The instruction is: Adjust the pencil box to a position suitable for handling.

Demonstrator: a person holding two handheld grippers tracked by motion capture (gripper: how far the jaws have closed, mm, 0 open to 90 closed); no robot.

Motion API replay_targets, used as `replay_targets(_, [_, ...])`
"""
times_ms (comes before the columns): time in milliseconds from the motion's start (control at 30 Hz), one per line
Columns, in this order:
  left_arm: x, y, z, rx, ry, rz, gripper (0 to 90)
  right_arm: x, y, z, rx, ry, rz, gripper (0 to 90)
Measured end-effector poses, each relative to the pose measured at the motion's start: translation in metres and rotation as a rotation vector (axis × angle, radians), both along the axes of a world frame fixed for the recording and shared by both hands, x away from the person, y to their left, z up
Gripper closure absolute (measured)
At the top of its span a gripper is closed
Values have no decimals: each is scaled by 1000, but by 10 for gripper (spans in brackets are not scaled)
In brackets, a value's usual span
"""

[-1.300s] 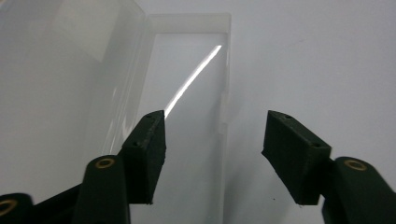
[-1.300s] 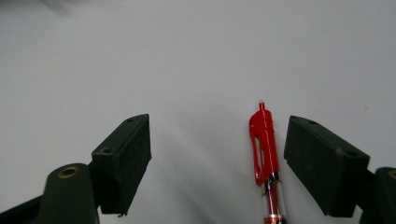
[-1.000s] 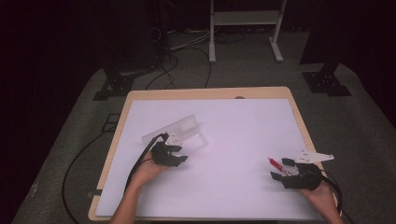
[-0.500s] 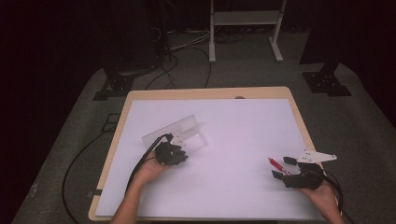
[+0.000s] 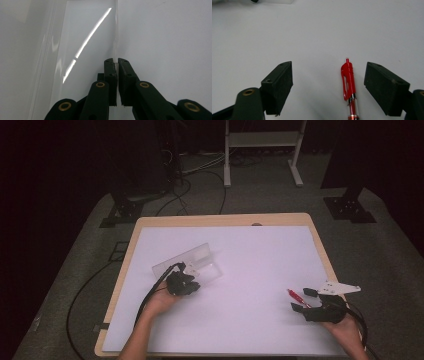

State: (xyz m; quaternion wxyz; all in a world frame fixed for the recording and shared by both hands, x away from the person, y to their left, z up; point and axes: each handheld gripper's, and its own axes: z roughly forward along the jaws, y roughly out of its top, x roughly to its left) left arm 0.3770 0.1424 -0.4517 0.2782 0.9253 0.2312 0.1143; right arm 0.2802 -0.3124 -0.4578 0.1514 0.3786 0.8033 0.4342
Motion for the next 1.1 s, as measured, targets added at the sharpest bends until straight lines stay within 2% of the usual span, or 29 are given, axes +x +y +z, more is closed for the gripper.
replay_targets(200, [-1, -1, 0, 9, -14, -5, 865, 0, 2, -2, -19, 4, 6, 222])
replay_targets(333, [-2, 0, 1, 39, -39, -4, 865, 0, 2, -2, -21, 3, 6, 222])
replay_targets(500, [-5, 2, 9, 19, -81, 3, 869, 1, 2, -2, -23, 4, 3, 222])
replay_targets(533, [-6, 2, 12, 27, -89, -1, 869, 1, 2, -2, -24, 4, 2, 222])
replay_targets(733, [-12, 1, 22, 14, -114, -13, 869, 1, 2, -2, -24, 3, 5, 222])
replay_targets(900, [-22, -8, 33, 20, -140, -58, 868, 1, 1, -2, -25, 0, -1, 222])
replay_targets(1100, [-27, -16, 37, 19, -151, -91, 868, 1, 0, -2, -24, 1, -2, 222])
